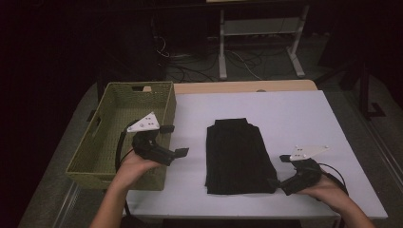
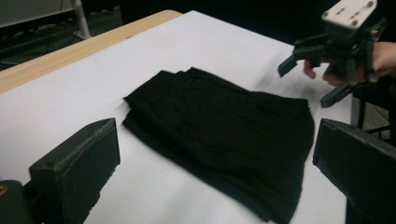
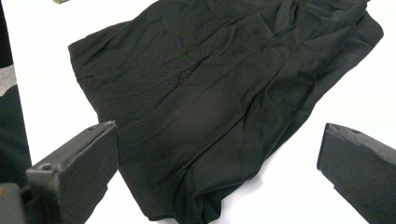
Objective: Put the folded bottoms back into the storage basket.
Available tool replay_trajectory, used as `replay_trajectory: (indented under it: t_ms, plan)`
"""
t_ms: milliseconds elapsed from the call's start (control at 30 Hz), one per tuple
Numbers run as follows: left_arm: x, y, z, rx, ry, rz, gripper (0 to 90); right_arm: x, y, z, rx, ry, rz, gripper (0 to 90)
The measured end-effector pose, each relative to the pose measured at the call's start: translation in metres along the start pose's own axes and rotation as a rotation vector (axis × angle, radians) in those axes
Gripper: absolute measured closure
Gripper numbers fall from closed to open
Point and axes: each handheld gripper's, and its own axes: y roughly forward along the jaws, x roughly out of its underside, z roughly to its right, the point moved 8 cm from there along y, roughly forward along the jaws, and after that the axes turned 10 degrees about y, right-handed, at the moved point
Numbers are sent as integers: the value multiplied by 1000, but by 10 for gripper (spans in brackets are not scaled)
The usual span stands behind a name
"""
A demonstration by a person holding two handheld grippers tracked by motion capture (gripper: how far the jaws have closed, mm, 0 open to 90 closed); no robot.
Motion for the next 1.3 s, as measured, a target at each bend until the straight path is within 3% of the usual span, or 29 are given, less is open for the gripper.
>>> replay_trajectory:
  t_ms: [700,1000,1300]
  plan:
    - [-18,42,40,70,8,-5,7,-1,2,-4,-22,-11,-5,0]
    - [-8,70,59,101,17,-34,7,-1,2,-4,-27,-21,-5,0]
    - [6,87,66,105,10,-59,7,0,2,-4,-30,-25,-8,0]
